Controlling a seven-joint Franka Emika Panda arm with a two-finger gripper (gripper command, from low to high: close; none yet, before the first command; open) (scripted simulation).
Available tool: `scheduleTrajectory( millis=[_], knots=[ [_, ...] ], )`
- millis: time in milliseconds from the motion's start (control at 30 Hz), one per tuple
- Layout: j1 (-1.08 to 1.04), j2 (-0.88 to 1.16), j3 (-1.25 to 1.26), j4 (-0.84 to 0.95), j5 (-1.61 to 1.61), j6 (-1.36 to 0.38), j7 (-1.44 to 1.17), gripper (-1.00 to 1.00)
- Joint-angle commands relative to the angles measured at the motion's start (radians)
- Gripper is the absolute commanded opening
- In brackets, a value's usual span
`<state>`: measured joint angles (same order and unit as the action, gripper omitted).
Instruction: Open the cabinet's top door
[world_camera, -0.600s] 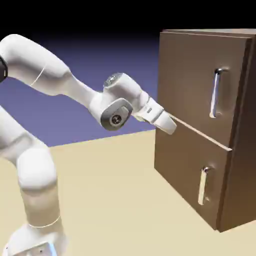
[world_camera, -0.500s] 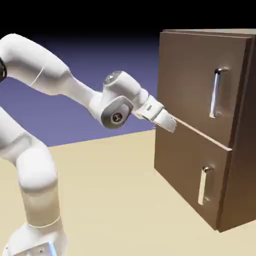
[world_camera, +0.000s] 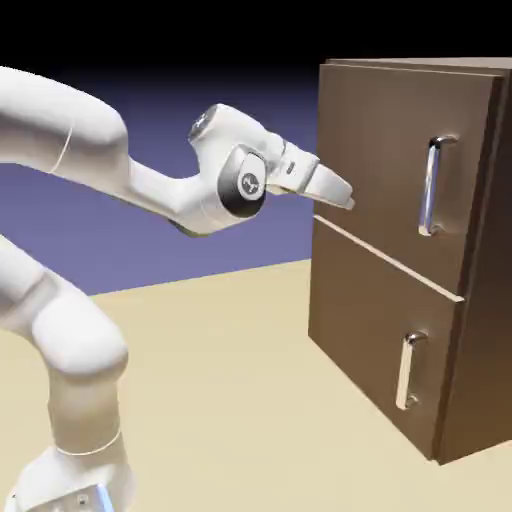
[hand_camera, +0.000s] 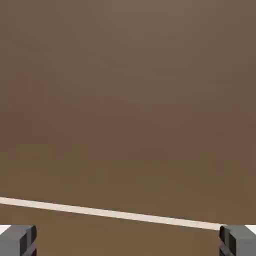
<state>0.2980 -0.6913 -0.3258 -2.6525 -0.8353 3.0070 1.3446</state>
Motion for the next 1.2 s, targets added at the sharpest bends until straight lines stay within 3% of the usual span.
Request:
scheduleTrajectory(
  millis=[0,1167],
  knots=[
    [0.015,-0.006,-0.017,0.008,-0.044,-0.002,0.031,0.0],
    [0.536,-0.227,-0.611,0.295,-1.566,-0.056,1.131,0.0]
  ],
)
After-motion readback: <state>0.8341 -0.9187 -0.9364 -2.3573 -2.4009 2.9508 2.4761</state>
